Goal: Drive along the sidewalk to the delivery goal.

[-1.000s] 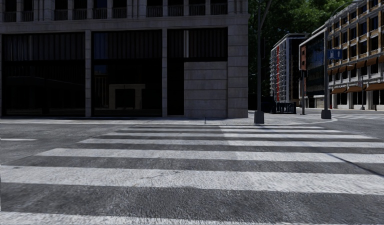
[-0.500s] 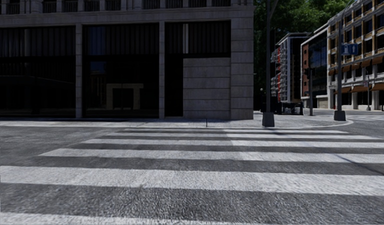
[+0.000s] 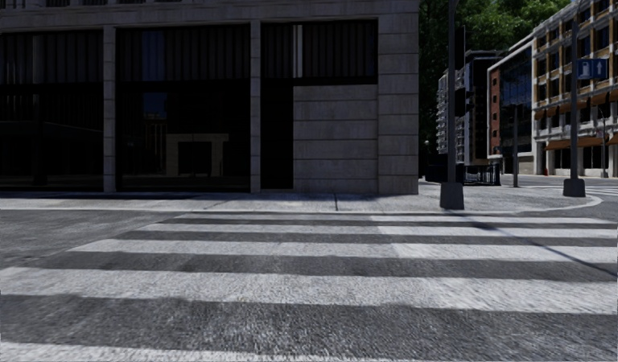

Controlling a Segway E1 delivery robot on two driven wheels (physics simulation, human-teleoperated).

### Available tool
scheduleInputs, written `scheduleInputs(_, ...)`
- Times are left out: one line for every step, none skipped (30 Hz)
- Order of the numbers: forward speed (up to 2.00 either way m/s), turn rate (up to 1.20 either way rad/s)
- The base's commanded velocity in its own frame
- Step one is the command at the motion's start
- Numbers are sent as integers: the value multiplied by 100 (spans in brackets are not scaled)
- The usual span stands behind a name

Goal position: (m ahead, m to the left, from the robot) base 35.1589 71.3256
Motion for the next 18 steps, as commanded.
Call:
scheduleInputs(200,0)
scheduleInputs(200,0)
scheduleInputs(200,0)
scheduleInputs(200,0)
scheduleInputs(200,0)
scheduleInputs(200,0)
scheduleInputs(200,0)
scheduleInputs(200,0)
scheduleInputs(200,0)
scheduleInputs(200,0)
scheduleInputs(200,0)
scheduleInputs(200,0)
scheduleInputs(200,0)
scheduleInputs(200,0)
scheduleInputs(200,0)
scheduleInputs(200,0)
scheduleInputs(200,0)
scheduleInputs(200,0)
